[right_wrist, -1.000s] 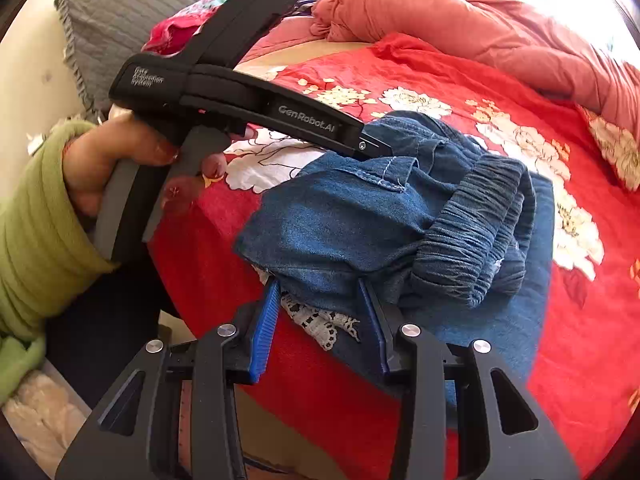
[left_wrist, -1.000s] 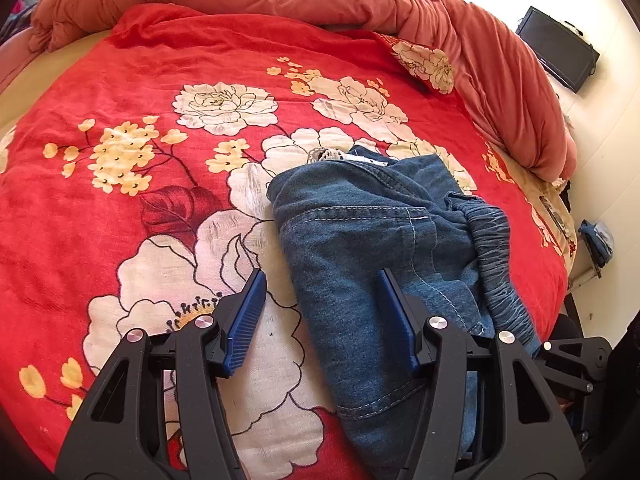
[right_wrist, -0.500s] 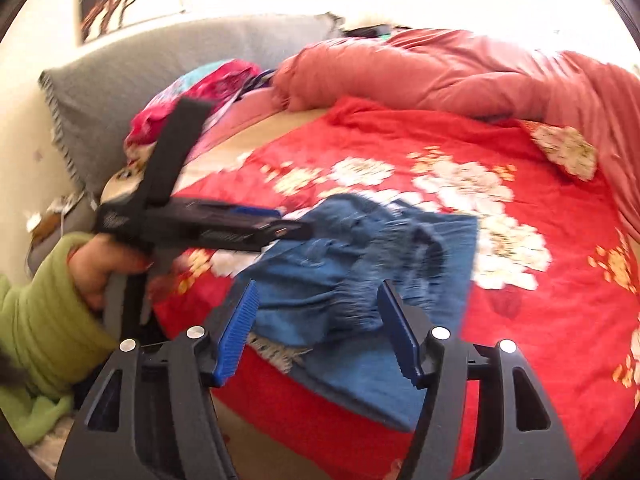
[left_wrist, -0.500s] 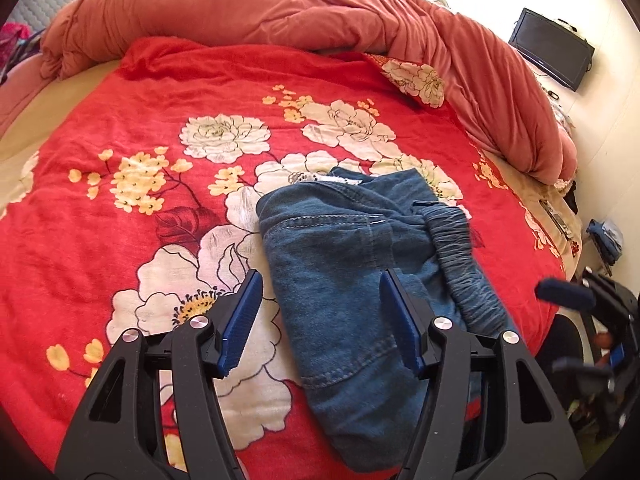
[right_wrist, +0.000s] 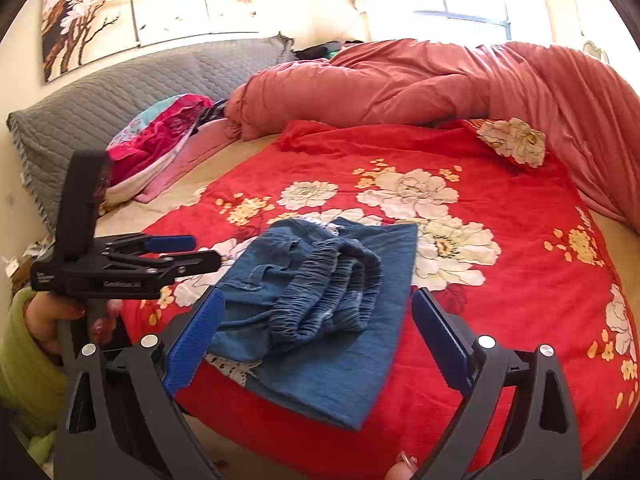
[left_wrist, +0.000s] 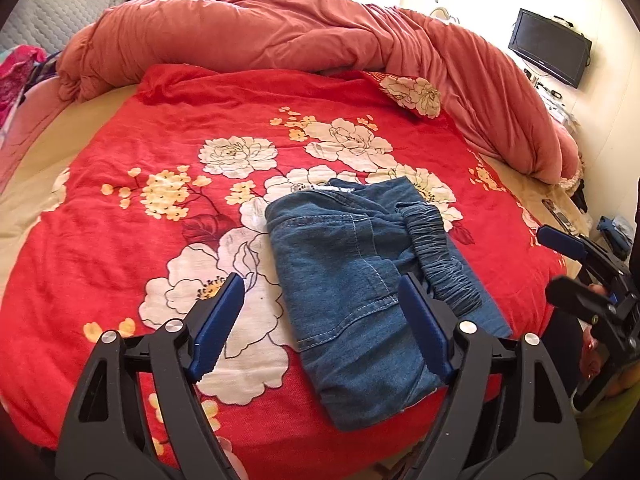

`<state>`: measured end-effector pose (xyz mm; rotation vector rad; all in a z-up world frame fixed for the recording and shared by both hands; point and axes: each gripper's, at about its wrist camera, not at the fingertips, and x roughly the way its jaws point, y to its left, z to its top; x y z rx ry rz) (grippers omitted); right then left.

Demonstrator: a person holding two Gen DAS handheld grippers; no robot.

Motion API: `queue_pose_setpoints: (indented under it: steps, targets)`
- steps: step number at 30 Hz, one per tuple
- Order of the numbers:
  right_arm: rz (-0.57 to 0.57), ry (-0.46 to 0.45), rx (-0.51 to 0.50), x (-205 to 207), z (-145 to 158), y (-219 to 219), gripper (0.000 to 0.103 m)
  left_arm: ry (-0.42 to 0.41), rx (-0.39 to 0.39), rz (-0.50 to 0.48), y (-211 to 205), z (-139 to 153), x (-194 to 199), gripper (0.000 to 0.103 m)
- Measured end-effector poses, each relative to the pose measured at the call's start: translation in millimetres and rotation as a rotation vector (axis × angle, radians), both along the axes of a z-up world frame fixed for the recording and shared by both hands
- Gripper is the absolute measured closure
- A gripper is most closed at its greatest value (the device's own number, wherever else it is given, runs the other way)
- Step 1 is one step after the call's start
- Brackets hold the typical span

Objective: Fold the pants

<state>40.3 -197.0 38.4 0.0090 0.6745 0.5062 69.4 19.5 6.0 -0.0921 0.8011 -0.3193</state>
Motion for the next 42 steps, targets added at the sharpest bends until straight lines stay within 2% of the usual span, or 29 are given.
queue_pose_setpoints:
  steps: [10, 17, 21, 25, 29, 34, 35, 37, 39, 40, 41, 42]
  targets:
    - [-0.078, 0.031, -0.046, 15.4, -10.3, -6.7, 0.005, 0.001, 0.026, 0.019, 1.6, -0.7, -1.5, 0.014]
    - [-0.106, 0.120, -0.034, 38.9, -27.3, -11.9, 0.005, 0.036, 0.038, 0.032, -0.1, -14.4, 7.1, 0.012]
    - [-0.102, 0.210, 0.008, 58.3, -43.7, -14.0, 0.005, 0.069, 0.041, 0.046, -1.5, -27.6, 15.5, 0.012]
    - [-0.079, 0.301, 0.065, 76.7, -62.0, -13.3, 0.005, 0.117, 0.012, 0.047, -0.9, -43.5, 25.1, 0.012]
    - [-0.068, 0.379, 0.129, 90.2, -77.3, -14.6, 0.005, 0.129, -0.008, 0.042, 0.0, -49.3, 29.2, 0.011]
    - [-0.045, 0.395, 0.163, 97.3, -83.2, -15.7, 0.006, 0.147, -0.043, 0.039, -1.2, -53.3, 35.6, 0.011]
    - [-0.040, 0.399, 0.174, 99.1, -84.5, -15.6, 0.013, 0.151, -0.052, 0.038, -2.0, -53.6, 36.8, 0.012]
    - [-0.001, 0.418, 0.219, 102.9, -87.8, -14.3, 0.025, 0.158, -0.079, 0.024, -4.9, -54.0, 38.8, 0.021]
    - [0.008, 0.432, 0.235, 106.2, -91.5, -12.3, 0.028, 0.176, -0.119, 0.000, -9.9, -55.2, 41.1, 0.037]
    - [0.018, 0.428, 0.238, 106.3, -91.8, -11.0, 0.035, 0.187, -0.135, -0.015, -14.7, -56.5, 42.3, 0.043]
    - [0.029, 0.424, 0.242, 105.9, -92.0, -9.6, 0.043, 0.185, -0.131, -0.012, -18.7, -56.7, 42.6, 0.044]
    - [0.041, 0.418, 0.251, 104.6, -91.5, -8.5, 0.047, 0.178, -0.120, -0.008, -22.6, -56.3, 42.4, 0.049]
